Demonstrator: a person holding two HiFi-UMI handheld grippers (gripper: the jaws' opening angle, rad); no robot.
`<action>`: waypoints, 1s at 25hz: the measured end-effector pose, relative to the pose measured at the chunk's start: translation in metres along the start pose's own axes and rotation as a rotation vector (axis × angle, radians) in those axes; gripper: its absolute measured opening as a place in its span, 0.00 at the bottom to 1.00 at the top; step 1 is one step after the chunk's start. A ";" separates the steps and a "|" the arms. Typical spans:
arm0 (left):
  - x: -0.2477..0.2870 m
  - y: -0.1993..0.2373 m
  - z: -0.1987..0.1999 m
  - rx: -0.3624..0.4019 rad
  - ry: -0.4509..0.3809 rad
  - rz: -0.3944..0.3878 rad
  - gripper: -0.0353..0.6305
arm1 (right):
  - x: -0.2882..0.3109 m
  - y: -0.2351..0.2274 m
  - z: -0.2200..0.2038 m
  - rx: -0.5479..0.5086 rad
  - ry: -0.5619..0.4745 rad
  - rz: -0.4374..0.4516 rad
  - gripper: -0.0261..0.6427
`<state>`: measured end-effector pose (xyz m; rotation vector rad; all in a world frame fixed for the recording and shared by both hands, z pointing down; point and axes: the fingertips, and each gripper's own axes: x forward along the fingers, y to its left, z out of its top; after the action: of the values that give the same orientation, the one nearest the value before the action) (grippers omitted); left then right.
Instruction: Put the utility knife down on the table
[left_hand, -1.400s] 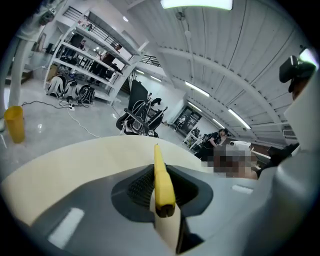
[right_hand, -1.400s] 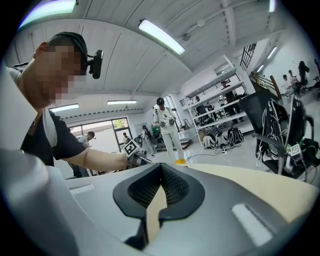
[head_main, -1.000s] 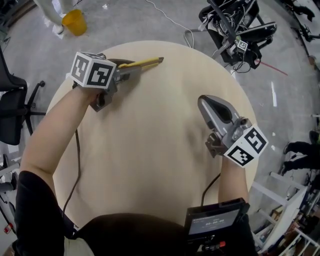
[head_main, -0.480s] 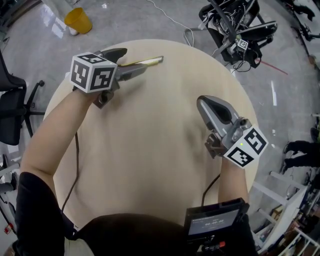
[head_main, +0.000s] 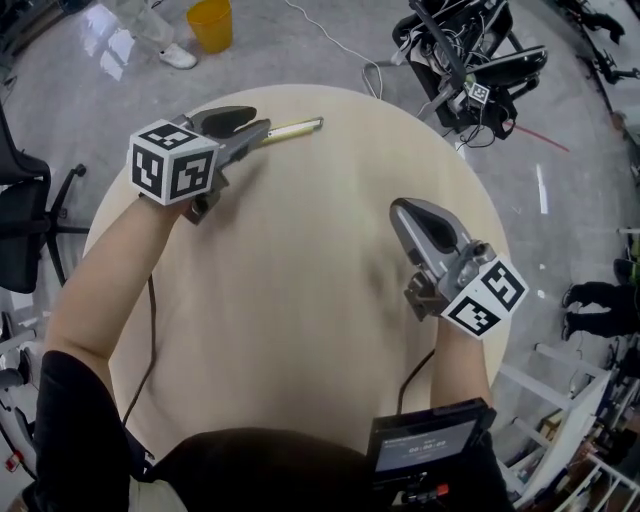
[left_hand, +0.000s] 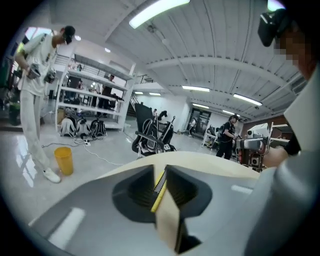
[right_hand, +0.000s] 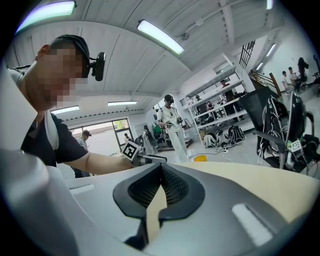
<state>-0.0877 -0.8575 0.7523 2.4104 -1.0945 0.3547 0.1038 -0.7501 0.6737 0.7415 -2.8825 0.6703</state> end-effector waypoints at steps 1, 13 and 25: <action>-0.009 -0.003 0.003 0.007 -0.037 0.005 0.07 | -0.003 0.001 -0.001 0.006 -0.002 -0.008 0.06; -0.129 -0.101 0.038 0.035 -0.202 -0.078 0.05 | -0.043 0.060 0.034 0.026 -0.012 -0.093 0.06; -0.281 -0.219 0.065 0.098 -0.276 -0.122 0.05 | -0.104 0.168 0.094 -0.010 -0.048 -0.126 0.06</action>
<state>-0.1009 -0.5855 0.5132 2.6566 -1.0570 0.0357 0.1171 -0.6131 0.5035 0.9413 -2.8492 0.6313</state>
